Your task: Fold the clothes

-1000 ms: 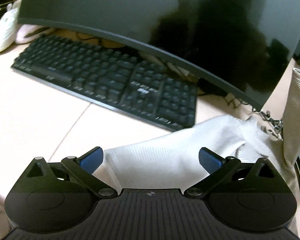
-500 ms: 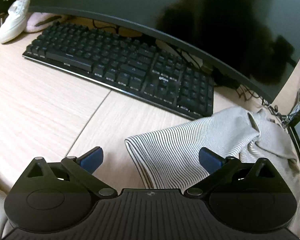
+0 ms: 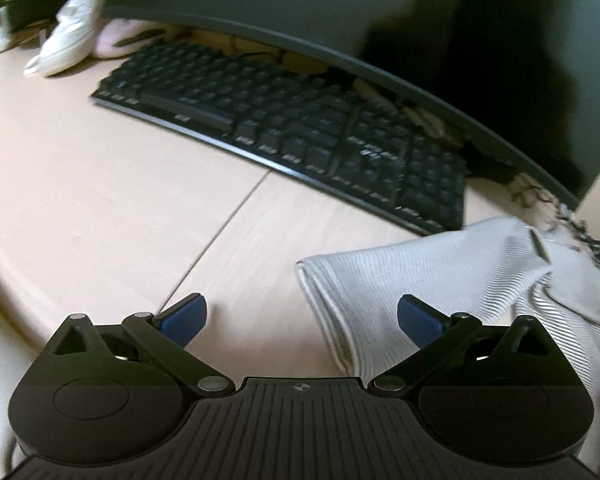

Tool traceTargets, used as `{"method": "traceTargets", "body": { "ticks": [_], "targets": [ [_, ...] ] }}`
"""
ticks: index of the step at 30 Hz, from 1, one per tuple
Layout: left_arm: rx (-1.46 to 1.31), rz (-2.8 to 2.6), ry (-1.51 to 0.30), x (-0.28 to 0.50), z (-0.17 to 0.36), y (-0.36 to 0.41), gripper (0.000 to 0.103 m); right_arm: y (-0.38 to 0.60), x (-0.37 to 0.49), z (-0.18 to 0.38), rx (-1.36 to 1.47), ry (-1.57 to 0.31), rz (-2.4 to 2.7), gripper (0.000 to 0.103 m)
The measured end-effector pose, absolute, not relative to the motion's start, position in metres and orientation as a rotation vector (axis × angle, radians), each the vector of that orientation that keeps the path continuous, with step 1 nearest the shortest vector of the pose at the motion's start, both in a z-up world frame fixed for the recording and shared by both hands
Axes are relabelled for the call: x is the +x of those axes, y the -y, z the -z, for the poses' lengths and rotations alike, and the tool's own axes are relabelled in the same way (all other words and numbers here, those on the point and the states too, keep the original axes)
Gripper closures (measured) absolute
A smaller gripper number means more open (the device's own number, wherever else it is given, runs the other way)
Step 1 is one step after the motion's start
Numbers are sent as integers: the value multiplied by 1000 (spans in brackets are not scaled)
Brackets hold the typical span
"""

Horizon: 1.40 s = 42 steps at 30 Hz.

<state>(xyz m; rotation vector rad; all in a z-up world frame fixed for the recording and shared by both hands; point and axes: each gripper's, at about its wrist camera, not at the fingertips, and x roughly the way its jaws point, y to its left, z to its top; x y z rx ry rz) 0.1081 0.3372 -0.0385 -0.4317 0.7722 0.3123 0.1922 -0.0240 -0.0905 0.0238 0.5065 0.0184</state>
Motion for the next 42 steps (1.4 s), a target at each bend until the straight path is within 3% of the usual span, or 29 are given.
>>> {"method": "traceTargets", "body": {
  "ticks": [9,13,14,15,19,20,21,24,27,29,32,37,38,39,40,42],
  "targets": [
    [-445,-300,-798,107,43,-301,0,66,183,77,106,-506,-37,46],
    [-417,-357,-783,124,45,-297,2,60,193,60,86,-480,-125,38],
    [-410,-374,-786,131,46,-298,10,56,196,52,68,-461,-149,36],
    [-399,-389,-791,138,47,-298,31,51,199,45,44,-439,-174,32],
    [-338,-413,-830,157,47,-299,62,26,214,19,-53,-368,-291,30],
    [-361,-398,-834,158,46,-300,78,17,219,14,-76,-350,-328,30],
    [-383,-384,-836,159,44,-302,85,8,223,10,-94,-339,-361,30],
    [-452,-337,-811,155,27,-303,89,-30,234,4,-173,-311,-472,31],
    [-485,-268,-741,147,-7,-300,89,-79,234,7,-286,-291,-619,60],
    [-506,-231,-701,144,-30,-299,89,-110,227,12,-335,-264,-708,60],
    [-480,-196,-646,142,-65,-292,89,-153,220,15,-347,-222,-802,38],
    [-465,-93,-628,147,-96,-275,89,-208,220,15,-384,-96,-784,33],
    [-464,-67,-627,148,-100,-271,89,-218,222,17,-405,-68,-763,34],
    [-458,-42,-624,149,-104,-266,86,-216,225,15,-399,-70,-742,53],
    [-436,-26,-612,149,-107,-262,83,-210,229,11,-381,-86,-722,79],
    [-412,3,-562,149,-112,-257,62,-197,237,4,-346,-117,-680,93]
  ]
}}
